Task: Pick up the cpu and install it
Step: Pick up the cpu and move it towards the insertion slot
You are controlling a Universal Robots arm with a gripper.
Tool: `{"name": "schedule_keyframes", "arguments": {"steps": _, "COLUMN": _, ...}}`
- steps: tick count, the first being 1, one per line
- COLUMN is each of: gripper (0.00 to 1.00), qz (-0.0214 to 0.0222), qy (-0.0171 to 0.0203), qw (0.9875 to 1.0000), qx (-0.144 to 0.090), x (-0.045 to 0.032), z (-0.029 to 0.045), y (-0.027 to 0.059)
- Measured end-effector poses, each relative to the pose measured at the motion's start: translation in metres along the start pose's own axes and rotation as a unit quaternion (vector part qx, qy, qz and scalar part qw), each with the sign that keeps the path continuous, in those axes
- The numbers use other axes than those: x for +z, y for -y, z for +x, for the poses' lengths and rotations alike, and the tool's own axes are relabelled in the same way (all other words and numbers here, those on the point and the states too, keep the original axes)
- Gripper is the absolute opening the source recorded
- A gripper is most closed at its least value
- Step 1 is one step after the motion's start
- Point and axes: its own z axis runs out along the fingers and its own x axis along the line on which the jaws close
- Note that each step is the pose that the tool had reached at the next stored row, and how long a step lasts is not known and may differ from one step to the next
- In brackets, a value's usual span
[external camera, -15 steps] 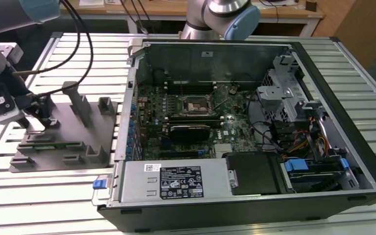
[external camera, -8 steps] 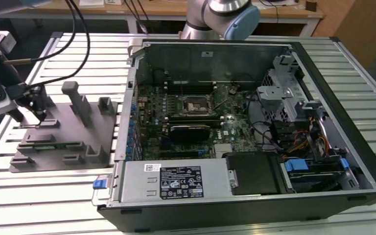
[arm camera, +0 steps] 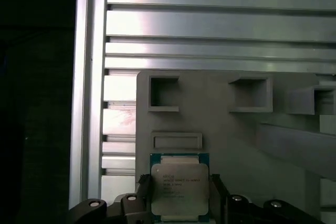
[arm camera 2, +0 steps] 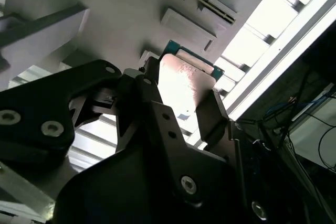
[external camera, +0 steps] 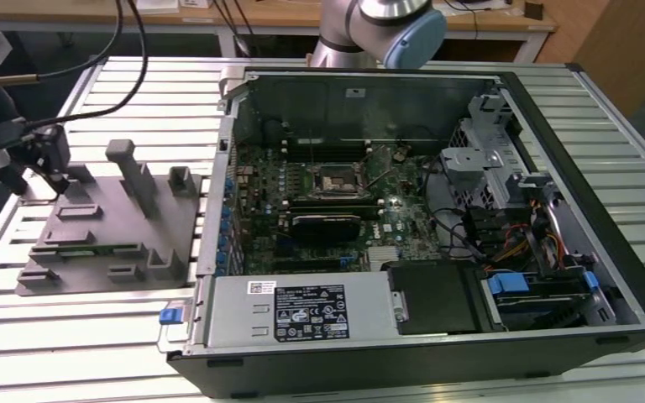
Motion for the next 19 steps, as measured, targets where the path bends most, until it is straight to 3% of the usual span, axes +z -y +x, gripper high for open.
{"name": "schedule_keyframes", "arguments": {"steps": 19, "gripper": 0.53, "qz": 0.0, "qy": 0.0, "qw": 1.0, "qx": 0.0, "x": -0.0823, "z": -0.0012, "y": -0.0039}}
